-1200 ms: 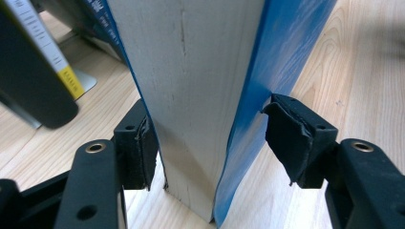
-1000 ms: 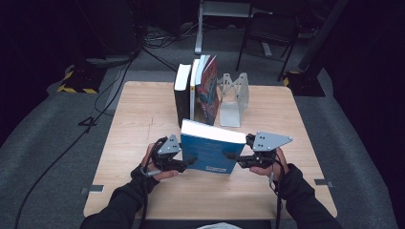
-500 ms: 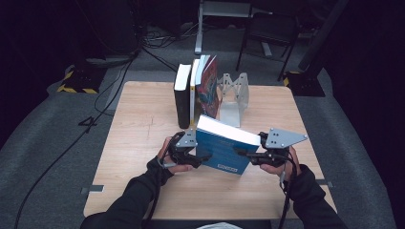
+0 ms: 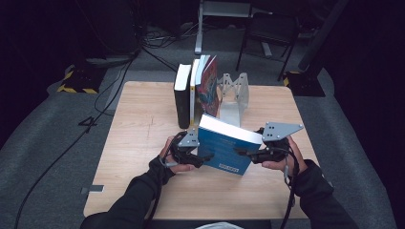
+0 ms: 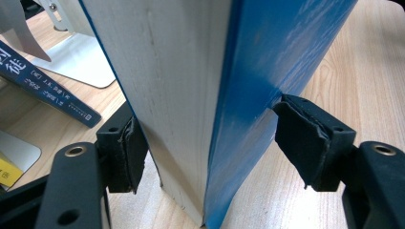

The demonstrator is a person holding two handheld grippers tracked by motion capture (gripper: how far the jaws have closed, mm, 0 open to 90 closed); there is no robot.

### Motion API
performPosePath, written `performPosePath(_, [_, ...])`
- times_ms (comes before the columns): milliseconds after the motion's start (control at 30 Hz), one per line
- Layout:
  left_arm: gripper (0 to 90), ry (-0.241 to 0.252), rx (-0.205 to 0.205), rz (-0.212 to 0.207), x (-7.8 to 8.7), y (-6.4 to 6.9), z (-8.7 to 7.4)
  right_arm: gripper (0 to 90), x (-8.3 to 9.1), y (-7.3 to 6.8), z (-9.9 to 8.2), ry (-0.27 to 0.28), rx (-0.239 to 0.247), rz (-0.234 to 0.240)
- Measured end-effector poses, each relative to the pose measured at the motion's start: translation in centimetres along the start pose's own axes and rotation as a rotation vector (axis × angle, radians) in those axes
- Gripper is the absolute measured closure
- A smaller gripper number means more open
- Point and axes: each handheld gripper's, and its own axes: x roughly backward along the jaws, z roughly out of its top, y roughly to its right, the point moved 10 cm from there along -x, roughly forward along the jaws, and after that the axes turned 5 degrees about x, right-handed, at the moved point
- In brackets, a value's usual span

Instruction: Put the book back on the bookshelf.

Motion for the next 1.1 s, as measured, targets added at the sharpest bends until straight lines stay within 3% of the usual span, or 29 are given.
performPosePath(167, [28.9, 0.001, 0.001, 0.003, -0.1, 0.0, -0.1, 41.0, 0.0, -0.1, 0.7, 0.002, -0.017, 0.042])
performPosePath(300, [28.5, 0.001, 0.005, 0.006, -0.1, 0.1, -0.1, 41.4, -0.2, 0.1, 0.8, -0.015, -0.015, 0.022])
performPosePath(433, [28.4, 0.002, 0.003, 0.008, -0.2, 0.1, -0.1, 51.8, -0.4, 0.4, 0.8, -0.023, -0.025, 0.012])
performPosePath(467, [28.3, 0.003, 0.004, 0.008, -0.2, 0.1, -0.1, 53.8, -0.3, 0.3, 0.8, -0.021, -0.031, 0.029])
performPosePath(667, [27.9, -0.007, 0.002, 0.014, -0.2, 0.1, -0.4, 59.1, -0.3, 0.1, 0.8, 0.002, -0.028, 0.052])
performPosePath(867, [29.8, -0.116, 0.012, 0.069, 0.7, -0.5, -3.1, 60.1, -0.2, 0.1, 0.8, 0.02, -0.031, 0.031])
performPosePath(967, [27.2, -0.134, 0.032, 0.069, 1.8, -0.7, -4.5, 60.2, -0.2, 0.2, 0.8, 0.024, -0.035, 0.016])
performPosePath(1100, [24.1, -0.16, 0.047, 0.104, 3.2, -1.0, -5.9, 60.3, -0.1, 0.3, 0.8, 0.023, -0.041, -0.001])
